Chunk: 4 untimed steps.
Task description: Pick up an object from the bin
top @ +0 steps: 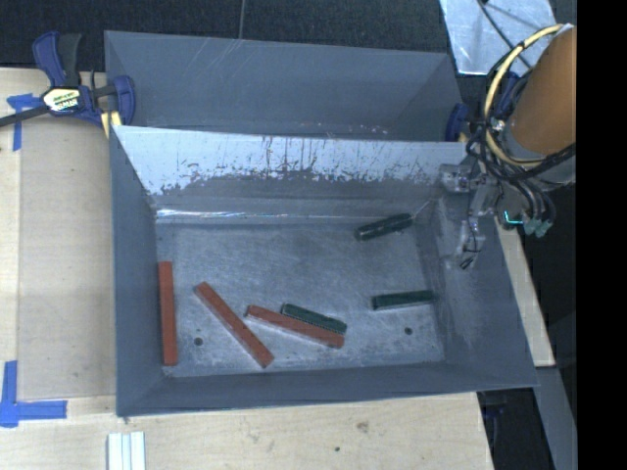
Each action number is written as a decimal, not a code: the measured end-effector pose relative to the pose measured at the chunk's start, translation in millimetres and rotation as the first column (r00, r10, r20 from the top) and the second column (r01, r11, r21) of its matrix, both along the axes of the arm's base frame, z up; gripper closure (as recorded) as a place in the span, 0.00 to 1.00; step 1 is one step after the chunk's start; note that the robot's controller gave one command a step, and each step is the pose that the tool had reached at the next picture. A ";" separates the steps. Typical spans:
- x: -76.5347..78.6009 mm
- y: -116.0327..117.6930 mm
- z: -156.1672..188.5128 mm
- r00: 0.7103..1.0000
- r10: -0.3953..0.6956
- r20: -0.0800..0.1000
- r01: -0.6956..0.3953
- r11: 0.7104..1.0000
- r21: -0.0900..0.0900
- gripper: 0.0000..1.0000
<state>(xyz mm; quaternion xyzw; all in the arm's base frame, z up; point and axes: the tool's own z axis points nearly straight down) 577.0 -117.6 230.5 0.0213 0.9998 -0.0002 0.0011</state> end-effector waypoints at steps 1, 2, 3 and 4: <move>-24.3 -23.6 -118.5 0.998 -0.059 -0.008 0.059 0.998 0.001 0.00; -15.8 -15.5 -162.9 0.998 -0.058 -0.004 0.058 0.998 0.001 0.00; -14.0 -15.4 -159.3 0.998 -0.056 0.002 0.056 0.998 0.000 1.00; 1.0 -12.4 -7.2 0.999 -0.044 0.011 0.044 0.999 -0.002 1.00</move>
Offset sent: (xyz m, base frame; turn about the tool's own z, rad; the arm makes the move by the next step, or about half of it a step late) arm -0.0223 -0.0227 -0.1139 0.0573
